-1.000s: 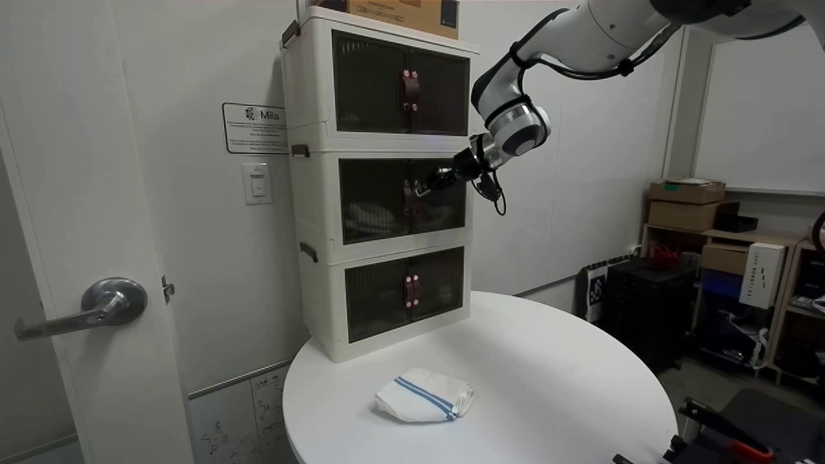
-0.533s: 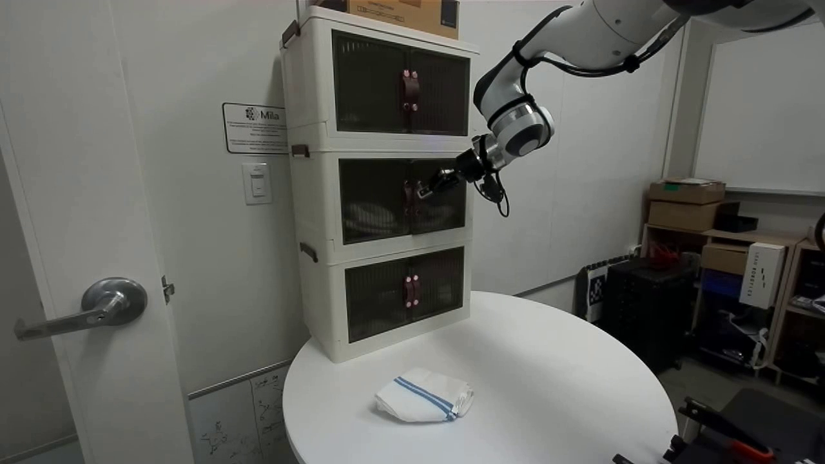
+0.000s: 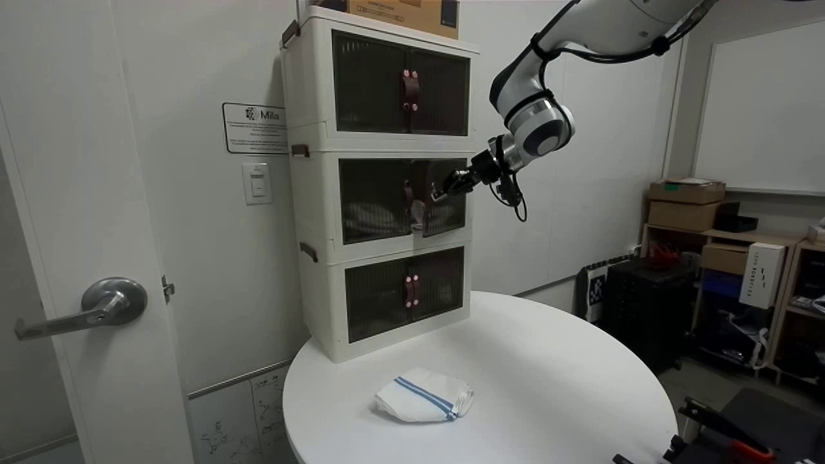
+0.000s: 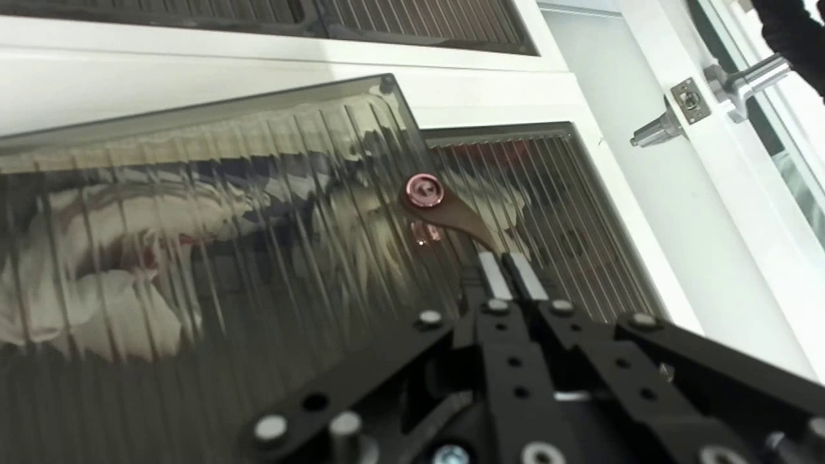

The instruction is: Open the cabinet doors in the middle

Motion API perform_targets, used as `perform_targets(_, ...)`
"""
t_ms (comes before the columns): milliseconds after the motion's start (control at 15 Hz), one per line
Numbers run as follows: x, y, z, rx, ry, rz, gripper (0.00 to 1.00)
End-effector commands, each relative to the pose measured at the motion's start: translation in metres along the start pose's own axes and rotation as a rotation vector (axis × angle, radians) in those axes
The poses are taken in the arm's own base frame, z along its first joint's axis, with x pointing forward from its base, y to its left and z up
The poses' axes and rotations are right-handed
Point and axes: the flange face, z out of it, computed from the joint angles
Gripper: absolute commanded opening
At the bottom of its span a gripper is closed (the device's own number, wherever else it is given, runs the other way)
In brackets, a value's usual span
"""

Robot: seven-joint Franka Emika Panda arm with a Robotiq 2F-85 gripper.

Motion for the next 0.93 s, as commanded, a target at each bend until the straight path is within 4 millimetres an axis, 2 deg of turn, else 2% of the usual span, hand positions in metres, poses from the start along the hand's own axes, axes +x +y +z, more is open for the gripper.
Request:
perform_targets(0,-0.029,-0.011,-0.004,0.005,-0.019,0.009,0.3)
perform_targets(133,-0.031,-0.014,-0.008,-0.003,-0.017,0.014,0.31)
perform_targets(533,-0.051,-0.025,-0.002,-0.03,-0.072,0.092,0.73)
perform_targets(733,-0.042,-0.036,-0.015,-0.15,-0.068,0.191,0.95)
perform_targets(867,-0.029,-0.049,-0.032,-0.26,-0.052,0.245,1.0)
